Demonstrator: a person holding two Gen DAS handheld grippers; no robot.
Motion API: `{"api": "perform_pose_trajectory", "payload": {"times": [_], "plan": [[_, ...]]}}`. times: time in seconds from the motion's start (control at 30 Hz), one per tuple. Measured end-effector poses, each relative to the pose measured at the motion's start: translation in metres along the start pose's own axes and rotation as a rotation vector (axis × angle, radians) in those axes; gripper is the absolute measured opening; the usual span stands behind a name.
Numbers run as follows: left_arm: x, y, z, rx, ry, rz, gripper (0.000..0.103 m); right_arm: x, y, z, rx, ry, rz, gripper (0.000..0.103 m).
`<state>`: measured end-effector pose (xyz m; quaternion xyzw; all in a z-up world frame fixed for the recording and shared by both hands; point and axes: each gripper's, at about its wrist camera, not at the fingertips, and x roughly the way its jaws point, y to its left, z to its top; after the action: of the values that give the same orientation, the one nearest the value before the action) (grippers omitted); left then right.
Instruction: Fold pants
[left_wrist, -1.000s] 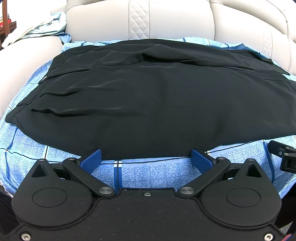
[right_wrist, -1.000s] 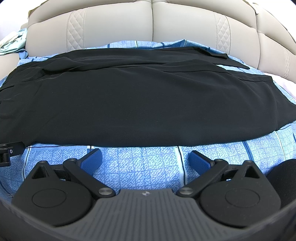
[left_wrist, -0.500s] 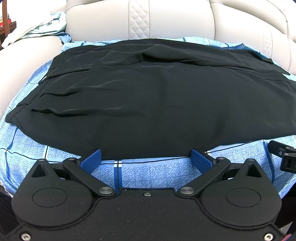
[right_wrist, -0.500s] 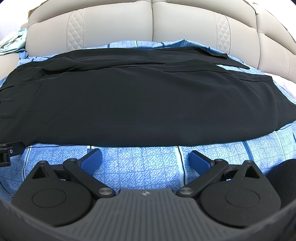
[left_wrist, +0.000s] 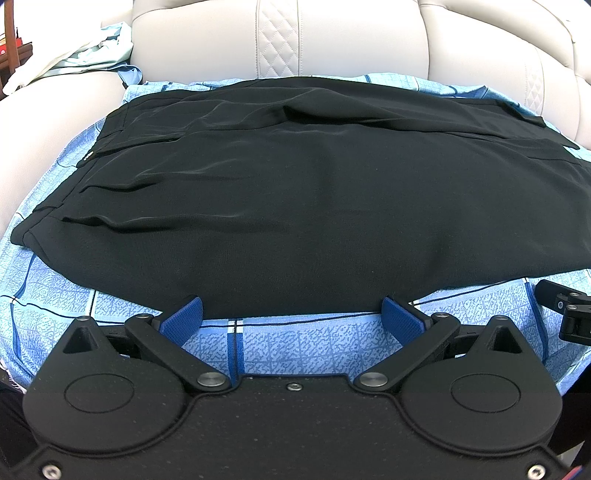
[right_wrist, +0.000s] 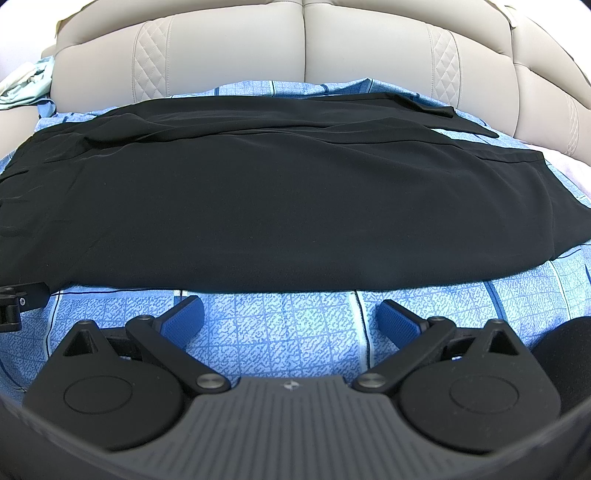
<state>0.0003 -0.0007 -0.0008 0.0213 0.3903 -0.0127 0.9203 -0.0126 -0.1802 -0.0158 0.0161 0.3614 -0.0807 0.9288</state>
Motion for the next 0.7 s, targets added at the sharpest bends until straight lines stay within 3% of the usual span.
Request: {"api": "perform_pose_trajectory", "payload": {"times": [0.7], "plan": [[-0.0008, -0.0003, 0.0012, 0.002, 0.005, 0.003, 0.103, 0.0066, 0.0038, -0.0058, -0.008, 0.007, 0.001, 0.103]]}}
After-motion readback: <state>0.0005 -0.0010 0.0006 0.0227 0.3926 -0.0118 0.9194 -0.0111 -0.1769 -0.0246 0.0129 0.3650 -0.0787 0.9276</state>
